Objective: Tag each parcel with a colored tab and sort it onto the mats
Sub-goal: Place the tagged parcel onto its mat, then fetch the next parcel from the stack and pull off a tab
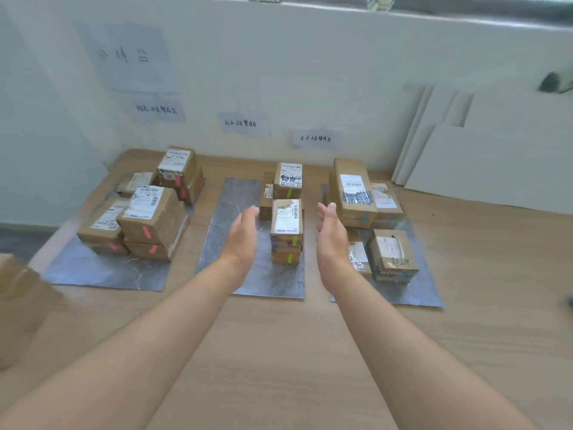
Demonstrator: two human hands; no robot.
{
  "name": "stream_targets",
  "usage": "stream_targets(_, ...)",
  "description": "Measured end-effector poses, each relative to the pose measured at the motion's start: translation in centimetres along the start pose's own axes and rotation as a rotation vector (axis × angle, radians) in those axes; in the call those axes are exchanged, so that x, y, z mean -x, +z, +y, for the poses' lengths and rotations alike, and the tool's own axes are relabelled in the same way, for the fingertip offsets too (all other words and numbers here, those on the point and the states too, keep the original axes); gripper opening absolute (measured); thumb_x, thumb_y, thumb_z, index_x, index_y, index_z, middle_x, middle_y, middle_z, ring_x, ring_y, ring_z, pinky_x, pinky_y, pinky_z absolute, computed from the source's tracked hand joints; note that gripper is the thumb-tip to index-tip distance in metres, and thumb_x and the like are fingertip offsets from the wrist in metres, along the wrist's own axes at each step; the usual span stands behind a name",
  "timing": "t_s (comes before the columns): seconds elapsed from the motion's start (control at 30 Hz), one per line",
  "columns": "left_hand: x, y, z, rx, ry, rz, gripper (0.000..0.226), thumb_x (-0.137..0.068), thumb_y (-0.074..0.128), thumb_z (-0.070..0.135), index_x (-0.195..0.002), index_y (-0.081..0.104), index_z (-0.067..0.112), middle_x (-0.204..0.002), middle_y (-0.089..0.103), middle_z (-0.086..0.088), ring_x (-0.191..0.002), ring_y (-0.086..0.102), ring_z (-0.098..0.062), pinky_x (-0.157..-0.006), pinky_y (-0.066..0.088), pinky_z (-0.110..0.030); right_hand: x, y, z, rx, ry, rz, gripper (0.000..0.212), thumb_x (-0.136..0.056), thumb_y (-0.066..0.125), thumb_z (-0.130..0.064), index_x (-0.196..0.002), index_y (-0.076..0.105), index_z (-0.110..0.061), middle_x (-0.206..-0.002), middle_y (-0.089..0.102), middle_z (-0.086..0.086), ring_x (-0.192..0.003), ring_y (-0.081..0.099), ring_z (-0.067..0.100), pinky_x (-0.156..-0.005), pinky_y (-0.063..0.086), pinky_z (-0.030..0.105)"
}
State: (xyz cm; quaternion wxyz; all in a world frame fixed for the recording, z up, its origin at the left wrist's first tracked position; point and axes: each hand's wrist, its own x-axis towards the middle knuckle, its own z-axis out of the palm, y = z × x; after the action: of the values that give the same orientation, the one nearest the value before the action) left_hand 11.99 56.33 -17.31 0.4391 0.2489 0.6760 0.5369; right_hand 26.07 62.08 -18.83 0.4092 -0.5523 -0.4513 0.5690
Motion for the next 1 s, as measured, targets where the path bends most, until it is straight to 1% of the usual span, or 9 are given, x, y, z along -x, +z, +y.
stream_targets(0.07, 2.8, -1.5, 1.1, 0.007, 0.045, -0.017, 0.049, -0.102, 0.037, 0.045, -0.145, 0.046, 0.023, -0.153, 0.042, 0.002, -0.136, 0.038, -0.011, -0.119, 0.026, -0.039, 3.1, 0.5, -1.4, -0.018, -0.041, -0.017, 0.052, -0.109, 0.026, -0.054, -0.143, 0.056, -0.027, -0.111, 0.057, -0.029, -0.118, 0.050, 0.004, -0.101, 0.034, 0.026)
stream_targets(0.2, 7.7, -5.2, 2.7, -0.008, 0.092, -0.084, 0.054, -0.102, 0.035, 0.046, -0.151, 0.042, 0.023, -0.156, 0.039, 0.001, -0.144, 0.032, -0.016, -0.122, 0.022, -0.044, 9.6, 1.9, -2.7, -0.007, -0.127, -0.031, 0.058, -0.102, 0.028, -0.068, -0.140, 0.058, -0.036, -0.145, 0.055, -0.013, -0.136, 0.048, 0.011, -0.120, 0.034, 0.041)
stream_targets(0.4, 15.1, -12.6, 3.4, 0.015, 0.136, -0.141, 0.052, -0.102, 0.040, 0.045, -0.148, 0.046, 0.021, -0.153, 0.043, -0.002, -0.143, 0.037, -0.020, -0.121, 0.024, -0.043, 19.9, 5.0, -2.8, -0.024, -0.192, 0.028, 0.061, -0.082, 0.033, -0.085, -0.117, 0.066, -0.047, -0.142, 0.059, -0.016, -0.135, 0.051, 0.010, -0.119, 0.035, 0.043)
stream_targets(0.53, 20.6, -18.2, 3.4, -0.016, 0.126, -0.222, 0.060, -0.098, 0.039, 0.055, -0.150, 0.043, 0.026, -0.153, 0.041, 0.002, -0.142, 0.035, -0.017, -0.121, 0.023, -0.043, 28.4, 7.6, -3.0, -0.042, -0.212, 0.043, 0.048, -0.106, 0.032, -0.058, -0.131, 0.064, -0.032, -0.134, 0.057, -0.014, -0.129, 0.049, 0.009, -0.108, 0.030, 0.030)
stream_targets(0.6, 22.6, -20.5, 3.6, -0.045, 0.128, -0.224, 0.079, -0.078, 0.043, 0.073, -0.147, 0.046, 0.033, -0.151, 0.044, 0.005, -0.139, 0.039, -0.016, -0.120, 0.026, -0.046, 31.4, 8.7, -3.3, -0.035, -0.220, 0.026, 0.049, -0.108, 0.031, -0.054, -0.136, 0.062, -0.028, -0.134, 0.055, -0.013, -0.128, 0.047, 0.008, -0.104, 0.028, 0.029)
stream_targets(0.67, 24.0, -22.2, 4.0, -0.040, 0.134, -0.215, 0.090, -0.063, 0.043, 0.078, -0.142, 0.051, 0.035, -0.145, 0.049, 0.006, -0.133, 0.044, -0.016, -0.118, 0.028, -0.046, 33.8, 9.4, -3.5, -0.039, -0.216, 0.030, 0.044, -0.108, 0.033, -0.053, -0.130, 0.064, -0.031, -0.133, 0.058, -0.012, -0.127, 0.049, 0.009, -0.101, 0.029, 0.028)
stream_targets(0.8, 27.7, -23.8, 5.2, -0.042, 0.179, -0.225, 0.060, -0.095, 0.038, 0.059, -0.144, 0.048, 0.026, -0.121, 0.053, 0.006, -0.109, 0.047, -0.010, -0.103, 0.036, -0.035, 37.4, 9.8, -4.2, -0.021, -0.229, 0.020, 0.047, -0.107, 0.034, -0.057, -0.128, 0.067, -0.032, -0.131, 0.062, -0.012, -0.124, 0.055, 0.011, -0.101, 0.035, 0.031)
stream_targets(0.9, 29.3, -24.3, 5.4, -0.056, 0.207, -0.212, 0.061, -0.095, 0.038, 0.060, -0.147, 0.045, 0.028, -0.143, 0.047, 0.003, -0.133, 0.042, -0.019, -0.117, 0.029, -0.043, 39.2, 9.5, -4.9, -0.013, -0.249, 0.004, 0.048, -0.107, 0.033, -0.056, -0.128, 0.068, -0.031, -0.116, 0.066, -0.016, -0.109, 0.061, 0.009, -0.085, 0.040, 0.025)
stream_targets(1.0, 30.8, -24.2, 5.3, -0.016, 0.198, -0.196, 0.078, -0.079, 0.041, 0.067, -0.146, 0.045, 0.028, -0.154, 0.042, -0.004, -0.147, 0.031, -0.032, -0.121, 0.024, -0.051, 40.1, 9.1, -4.9, 0.004, -0.264, -0.007, 0.045, -0.107, 0.034, -0.055, -0.122, 0.069, -0.031, -0.115, 0.066, -0.015, -0.106, 0.062, 0.010, -0.088, 0.044, 0.028)
